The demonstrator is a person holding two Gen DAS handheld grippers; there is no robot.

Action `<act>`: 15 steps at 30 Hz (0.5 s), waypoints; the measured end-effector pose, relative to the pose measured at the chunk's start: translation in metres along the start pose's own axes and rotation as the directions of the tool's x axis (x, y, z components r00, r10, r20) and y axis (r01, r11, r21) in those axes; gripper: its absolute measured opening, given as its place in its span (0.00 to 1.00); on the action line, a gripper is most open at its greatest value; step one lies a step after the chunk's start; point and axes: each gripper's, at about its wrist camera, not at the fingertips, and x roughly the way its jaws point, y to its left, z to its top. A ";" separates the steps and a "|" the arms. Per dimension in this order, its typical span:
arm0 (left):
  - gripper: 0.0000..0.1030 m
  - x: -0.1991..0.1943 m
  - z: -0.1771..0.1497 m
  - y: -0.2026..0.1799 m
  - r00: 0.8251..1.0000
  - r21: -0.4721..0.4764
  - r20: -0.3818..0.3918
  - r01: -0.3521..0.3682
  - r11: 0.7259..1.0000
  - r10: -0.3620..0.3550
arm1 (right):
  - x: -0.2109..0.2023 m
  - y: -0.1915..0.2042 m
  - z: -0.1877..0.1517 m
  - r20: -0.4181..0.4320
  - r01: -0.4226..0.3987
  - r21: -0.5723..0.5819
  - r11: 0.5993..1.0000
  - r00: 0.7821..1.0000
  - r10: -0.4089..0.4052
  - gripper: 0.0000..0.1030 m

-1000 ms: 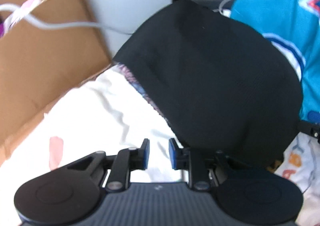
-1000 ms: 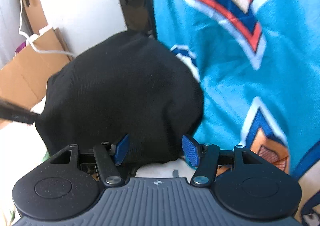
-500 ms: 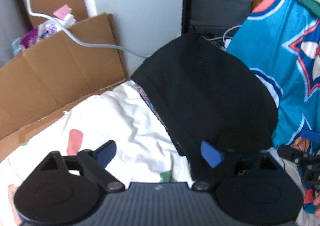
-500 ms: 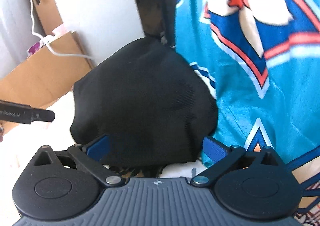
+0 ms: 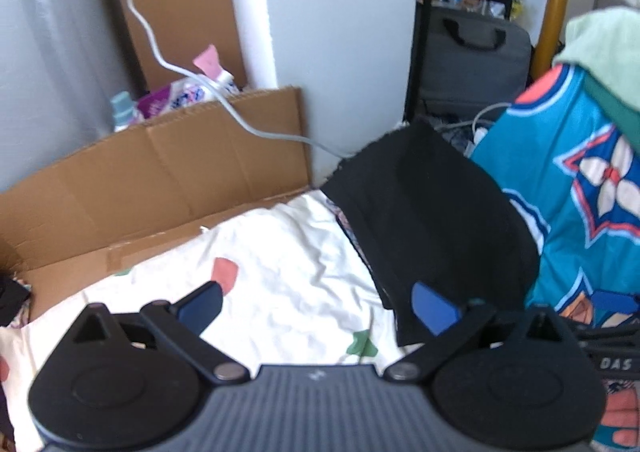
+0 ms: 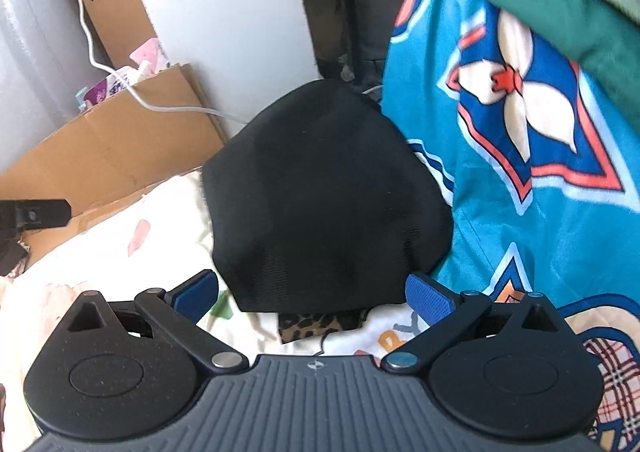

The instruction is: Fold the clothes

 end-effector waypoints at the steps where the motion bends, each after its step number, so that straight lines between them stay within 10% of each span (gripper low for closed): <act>1: 0.99 -0.007 0.001 0.003 1.000 0.000 0.003 -0.002 1.000 0.002 | -0.005 0.005 0.003 -0.003 -0.004 0.000 1.000 1.000 0.004 1.00; 15: 1.00 -0.090 -0.008 0.051 0.998 -0.068 -0.007 -0.062 0.996 0.062 | -0.076 0.081 0.045 -0.118 -0.061 -0.009 0.998 0.991 0.059 1.00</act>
